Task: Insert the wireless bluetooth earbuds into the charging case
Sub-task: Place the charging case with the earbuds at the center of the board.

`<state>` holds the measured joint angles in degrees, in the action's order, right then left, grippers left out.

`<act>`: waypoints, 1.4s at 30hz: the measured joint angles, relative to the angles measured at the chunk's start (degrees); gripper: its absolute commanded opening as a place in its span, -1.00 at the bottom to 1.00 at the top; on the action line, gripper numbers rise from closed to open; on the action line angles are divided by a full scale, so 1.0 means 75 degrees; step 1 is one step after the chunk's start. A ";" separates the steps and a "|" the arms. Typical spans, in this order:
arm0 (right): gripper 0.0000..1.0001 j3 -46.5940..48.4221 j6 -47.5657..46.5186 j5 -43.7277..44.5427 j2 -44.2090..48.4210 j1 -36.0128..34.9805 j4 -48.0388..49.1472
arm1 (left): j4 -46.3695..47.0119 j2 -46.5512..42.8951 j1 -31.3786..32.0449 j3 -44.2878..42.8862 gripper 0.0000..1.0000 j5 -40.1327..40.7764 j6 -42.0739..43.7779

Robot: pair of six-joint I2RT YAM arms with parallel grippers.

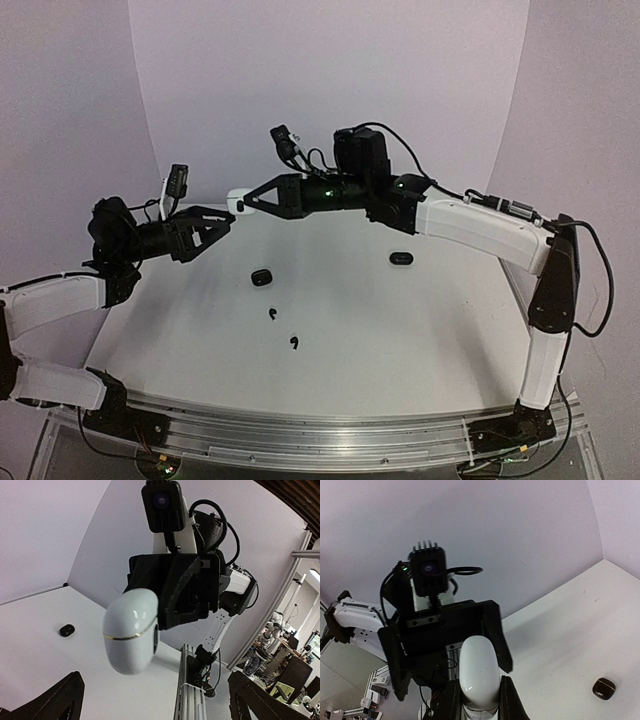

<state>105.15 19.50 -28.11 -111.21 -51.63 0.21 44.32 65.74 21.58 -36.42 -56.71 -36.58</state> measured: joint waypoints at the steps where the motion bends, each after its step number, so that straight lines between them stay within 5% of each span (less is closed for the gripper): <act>1: -1.00 -0.0147 0.0091 0.0020 0.0032 0.0117 -0.0008 | -0.0382 -0.0084 -0.0002 -0.0007 0.99 0.0145 0.0231; 8: -1.00 -0.1594 0.0637 -0.0075 0.0487 0.1845 -0.0597 | -0.2569 -0.0364 -0.0053 -0.0144 0.99 0.1185 0.1761; 14: -1.00 -0.1257 0.0225 -0.0047 -0.0355 0.3366 -0.2096 | -0.3260 -0.0429 -0.0069 -0.0147 0.99 0.1397 0.2327; 23: -1.00 -0.0833 -0.0260 -0.0189 -0.2240 0.3851 -0.3138 | -0.3702 -0.0204 -0.0069 -0.0393 0.99 0.1376 0.2652; 42: -0.89 0.0476 -0.0392 -0.0998 -0.3735 0.4536 -0.3226 | -0.3720 0.0145 -0.0069 -0.0525 0.99 0.1382 0.2743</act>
<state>108.72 16.56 -35.60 -139.22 -17.61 -23.98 16.43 66.83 21.06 -40.36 -46.35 -16.01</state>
